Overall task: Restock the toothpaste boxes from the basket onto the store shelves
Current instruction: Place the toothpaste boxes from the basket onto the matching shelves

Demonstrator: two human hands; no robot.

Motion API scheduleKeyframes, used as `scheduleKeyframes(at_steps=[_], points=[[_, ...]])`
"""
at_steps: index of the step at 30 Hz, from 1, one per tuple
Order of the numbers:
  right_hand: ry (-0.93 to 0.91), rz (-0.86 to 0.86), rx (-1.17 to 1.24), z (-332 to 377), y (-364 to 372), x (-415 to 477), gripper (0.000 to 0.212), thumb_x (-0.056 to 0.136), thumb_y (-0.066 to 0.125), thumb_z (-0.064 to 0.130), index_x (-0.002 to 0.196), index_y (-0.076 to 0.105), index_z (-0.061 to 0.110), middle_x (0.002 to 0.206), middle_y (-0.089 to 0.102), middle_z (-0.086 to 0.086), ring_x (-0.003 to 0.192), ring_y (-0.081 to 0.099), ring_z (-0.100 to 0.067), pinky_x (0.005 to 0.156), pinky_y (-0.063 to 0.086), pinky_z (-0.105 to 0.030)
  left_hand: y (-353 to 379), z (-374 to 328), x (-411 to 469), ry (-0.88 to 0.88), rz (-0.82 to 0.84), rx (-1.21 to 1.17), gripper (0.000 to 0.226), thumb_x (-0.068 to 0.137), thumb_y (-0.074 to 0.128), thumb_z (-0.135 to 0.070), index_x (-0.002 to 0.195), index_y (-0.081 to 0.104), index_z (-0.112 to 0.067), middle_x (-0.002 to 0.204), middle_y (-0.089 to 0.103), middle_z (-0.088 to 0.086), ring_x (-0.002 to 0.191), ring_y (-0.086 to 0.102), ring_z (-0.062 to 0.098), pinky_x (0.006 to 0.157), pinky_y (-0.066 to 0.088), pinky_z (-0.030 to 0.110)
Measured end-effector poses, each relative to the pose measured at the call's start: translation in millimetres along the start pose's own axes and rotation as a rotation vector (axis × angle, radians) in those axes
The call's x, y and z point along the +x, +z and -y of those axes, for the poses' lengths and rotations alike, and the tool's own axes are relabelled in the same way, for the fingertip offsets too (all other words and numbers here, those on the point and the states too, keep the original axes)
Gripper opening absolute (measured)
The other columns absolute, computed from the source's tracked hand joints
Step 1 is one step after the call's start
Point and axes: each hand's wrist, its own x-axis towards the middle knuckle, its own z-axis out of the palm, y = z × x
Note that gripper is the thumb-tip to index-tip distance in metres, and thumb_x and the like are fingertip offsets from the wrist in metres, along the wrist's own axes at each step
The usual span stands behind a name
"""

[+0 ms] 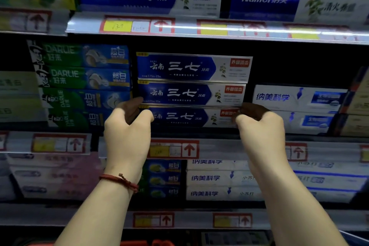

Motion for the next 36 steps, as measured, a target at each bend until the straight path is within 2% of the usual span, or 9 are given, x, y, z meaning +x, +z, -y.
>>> scheduleKeyframes(at_steps=[6, 9, 14, 18, 23, 25, 31, 33, 36], points=[[0.019, 0.039, 0.061, 1, -5, 0, 0.028, 0.086, 0.059, 0.003, 0.085, 0.076, 0.026, 0.084, 0.077, 0.009, 0.09, 0.071, -0.014, 0.078, 0.057, -0.028, -3, -2, -2, -0.022, 0.034, -0.043, 0.03, 0.088, 0.065, -0.008, 0.113, 0.07, -0.025, 0.103, 0.069, -0.01, 0.096, 0.063, 0.004, 0.076, 0.046, 0.02], [0.044, 0.069, 0.122, 2, -8, -1, 0.031, 0.088, 0.06, 0.0, 0.095, 0.077, 0.025, 0.088, 0.078, 0.011, 0.089, 0.07, -0.007, 0.071, 0.051, -0.016, -6, -2, -2, -0.028, 0.065, -0.065, 0.03, 0.088, 0.065, -0.006, 0.11, 0.071, -0.024, 0.104, 0.07, -0.008, 0.098, 0.064, 0.006, 0.079, 0.046, 0.022], [0.062, 0.068, 0.149, 1, -6, -1, 0.034, 0.09, 0.061, 0.003, 0.112, 0.075, 0.024, 0.098, 0.077, 0.011, 0.096, 0.069, -0.006, 0.074, 0.05, -0.015, -8, 0, -1, -0.037, 0.082, -0.078, 0.027, 0.088, 0.065, -0.007, 0.104, 0.071, -0.027, 0.104, 0.071, -0.007, 0.1, 0.064, 0.009, 0.081, 0.047, 0.024], [0.046, 0.055, 0.141, -1, -4, -2, 0.033, 0.09, 0.061, 0.003, 0.11, 0.073, 0.027, 0.096, 0.075, 0.013, 0.094, 0.068, -0.006, 0.073, 0.049, -0.017, -10, 2, -1, 0.014, 0.097, 0.014, 0.025, 0.087, 0.067, -0.009, 0.101, 0.07, -0.03, 0.098, 0.072, -0.01, 0.095, 0.066, 0.007, 0.078, 0.049, 0.024], [-0.025, 0.086, 0.02, 3, -7, -3, 0.032, 0.089, 0.063, 0.007, 0.086, 0.069, 0.038, 0.081, 0.074, 0.022, 0.084, 0.066, 0.003, 0.068, 0.047, -0.016, -10, -2, -1, 0.056, 0.131, 0.049, 0.03, 0.088, 0.067, -0.009, 0.101, 0.065, -0.037, 0.103, 0.068, -0.018, 0.096, 0.062, -0.004, 0.08, 0.046, 0.02], [-0.073, 0.084, -0.044, 6, -8, -5, 0.033, 0.089, 0.063, 0.009, 0.085, 0.064, 0.042, 0.083, 0.072, 0.021, 0.084, 0.065, 0.002, 0.067, 0.047, -0.018, -8, -4, -3, 0.061, 0.139, 0.021, 0.031, 0.088, 0.067, -0.009, 0.098, 0.065, -0.038, 0.1, 0.069, -0.019, 0.09, 0.063, -0.007, 0.08, 0.046, 0.019], [-0.163, 0.089, -0.002, 12, -4, -11, 0.043, 0.091, 0.065, 0.014, 0.124, 0.058, 0.04, 0.102, 0.067, 0.022, 0.091, 0.061, 0.014, 0.072, 0.047, -0.017, -7, -8, -3, 0.206, 0.186, 0.092, 0.029, 0.089, 0.067, -0.012, 0.11, 0.064, -0.033, 0.099, 0.068, -0.009, 0.09, 0.061, 0.004, 0.076, 0.047, 0.022], [-0.168, 0.106, 0.044, 11, -3, -10, 0.048, 0.091, 0.065, 0.013, 0.125, 0.055, 0.045, 0.106, 0.068, 0.023, 0.094, 0.063, 0.01, 0.077, 0.051, -0.019, -6, -8, -2, 0.224, 0.208, 0.054, 0.034, 0.091, 0.065, -0.008, 0.114, 0.063, -0.033, 0.097, 0.07, -0.017, 0.087, 0.062, -0.004, 0.07, 0.047, 0.01], [-0.182, 0.1, 0.07, 9, 0, -9, 0.05, 0.091, 0.065, 0.013, 0.118, 0.053, 0.053, 0.107, 0.068, 0.022, 0.093, 0.064, 0.007, 0.078, 0.057, -0.022, -2, -6, -1, 0.199, 0.242, 0.001, 0.046, 0.092, 0.062, 0.0, 0.122, 0.058, -0.034, 0.088, 0.064, -0.045, 0.084, 0.059, -0.023, 0.067, 0.044, 0.0]])
